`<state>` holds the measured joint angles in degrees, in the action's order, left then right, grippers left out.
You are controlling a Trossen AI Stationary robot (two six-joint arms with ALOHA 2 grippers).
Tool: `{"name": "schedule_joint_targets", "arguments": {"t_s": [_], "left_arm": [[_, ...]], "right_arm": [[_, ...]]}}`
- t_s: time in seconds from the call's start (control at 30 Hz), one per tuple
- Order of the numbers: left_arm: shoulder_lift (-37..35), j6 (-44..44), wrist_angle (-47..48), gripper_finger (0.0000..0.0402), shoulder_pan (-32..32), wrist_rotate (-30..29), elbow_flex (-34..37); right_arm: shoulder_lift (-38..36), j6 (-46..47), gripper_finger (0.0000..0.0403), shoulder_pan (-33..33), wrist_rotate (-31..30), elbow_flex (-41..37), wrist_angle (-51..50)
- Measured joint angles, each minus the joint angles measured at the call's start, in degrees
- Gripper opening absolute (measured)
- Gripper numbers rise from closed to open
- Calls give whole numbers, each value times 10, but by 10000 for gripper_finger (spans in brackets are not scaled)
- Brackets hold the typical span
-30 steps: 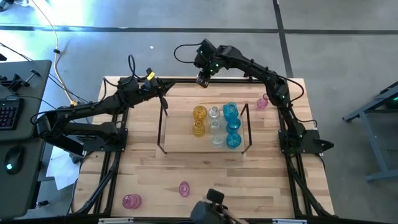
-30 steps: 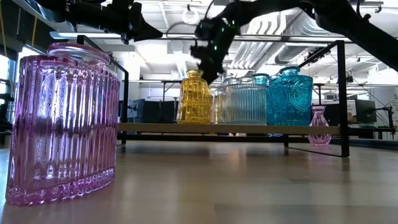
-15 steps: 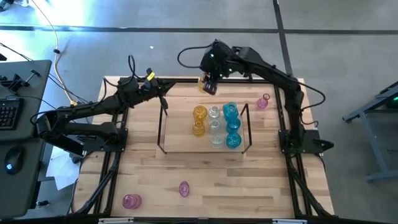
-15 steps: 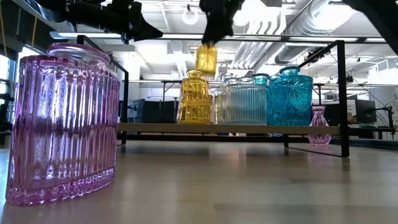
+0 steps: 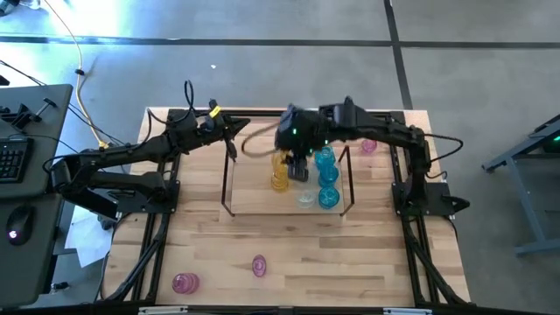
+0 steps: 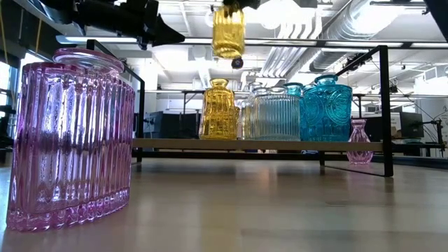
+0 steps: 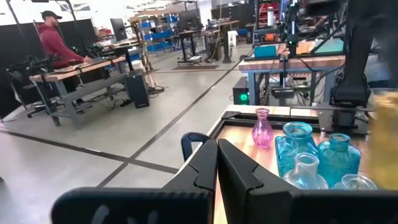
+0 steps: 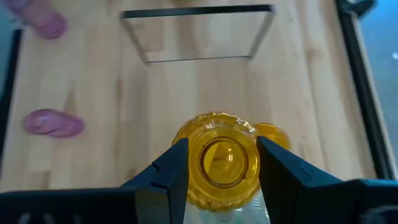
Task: Sort vases onto shelf
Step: Put the yellow vase aligned with the other yellow vases on the shelf
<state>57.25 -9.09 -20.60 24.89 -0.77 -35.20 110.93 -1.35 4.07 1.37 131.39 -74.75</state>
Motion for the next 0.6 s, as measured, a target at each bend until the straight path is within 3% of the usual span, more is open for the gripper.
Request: {"name": "schedule_joint_targets", "arguments": {"t_s": [0.13, 0.4, 0.6], "left_arm": [[0, 0, 5, 3, -6, -2, 0], [0, 0, 20, 3, -24, -23, 0], [0, 0, 30, 3, -39, -49, 0]], "right_arm": [[0, 13, 134, -48, -13, -7, 8], [1, 40, 134, -83, 7, -172, 109], [0, 55, 134, -91, 6, -249, 178]]}}
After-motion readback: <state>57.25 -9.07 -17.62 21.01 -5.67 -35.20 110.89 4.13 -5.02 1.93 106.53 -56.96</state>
